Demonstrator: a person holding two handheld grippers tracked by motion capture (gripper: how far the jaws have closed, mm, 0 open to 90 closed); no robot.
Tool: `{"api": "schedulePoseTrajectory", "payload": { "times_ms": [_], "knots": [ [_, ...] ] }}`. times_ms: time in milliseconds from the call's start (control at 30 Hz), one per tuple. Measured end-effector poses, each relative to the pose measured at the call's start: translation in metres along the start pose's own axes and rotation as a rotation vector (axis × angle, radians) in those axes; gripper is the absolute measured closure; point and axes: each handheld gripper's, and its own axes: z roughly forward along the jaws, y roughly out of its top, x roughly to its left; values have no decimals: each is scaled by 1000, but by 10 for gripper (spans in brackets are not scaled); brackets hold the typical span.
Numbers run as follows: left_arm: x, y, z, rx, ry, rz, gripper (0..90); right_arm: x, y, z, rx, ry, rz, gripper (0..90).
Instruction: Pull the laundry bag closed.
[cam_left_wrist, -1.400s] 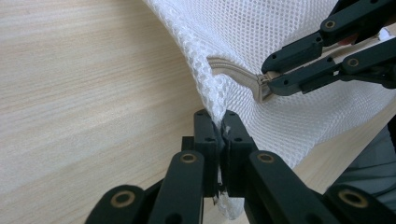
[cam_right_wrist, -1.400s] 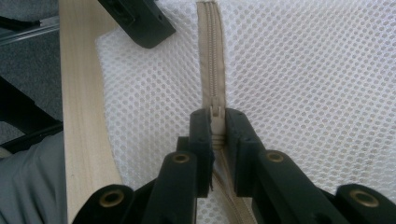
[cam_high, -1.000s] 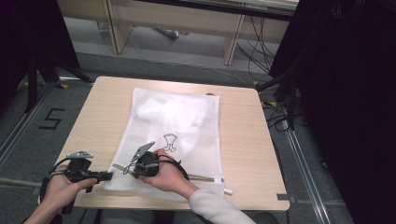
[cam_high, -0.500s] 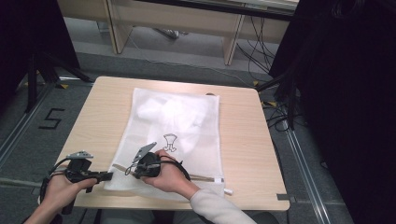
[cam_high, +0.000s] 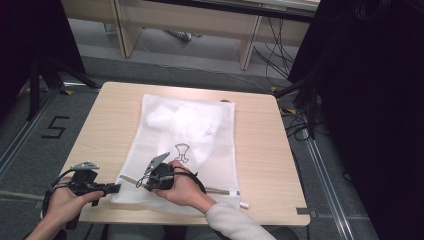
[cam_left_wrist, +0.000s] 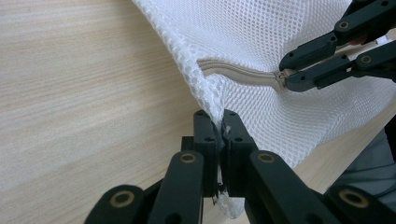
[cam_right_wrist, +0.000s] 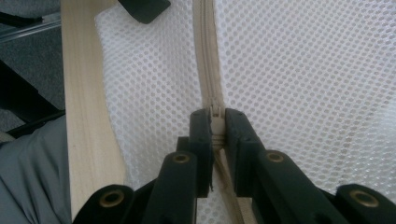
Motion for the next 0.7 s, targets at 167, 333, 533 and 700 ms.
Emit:
{"api": "schedulePoseTrajectory", "payload": {
  "times_ms": [167, 333, 533, 700],
  "knots": [
    [0, 0, 0, 5, -1, 3, 861, -1, -1, 1, 0, 5, -12, 827],
    [2, 0, -1, 11, 5, 29, 860, -1, -1, -1, 0, 3, -17, 826],
    [1, 0, 0, 2, 7, 5, 860, -2, -3, -1, -2, 5, -11, 826],
    [0, 0, 0, 2, 5, 5, 860, -2, -3, -2, -1, 3, -11, 826]
  ]
}}
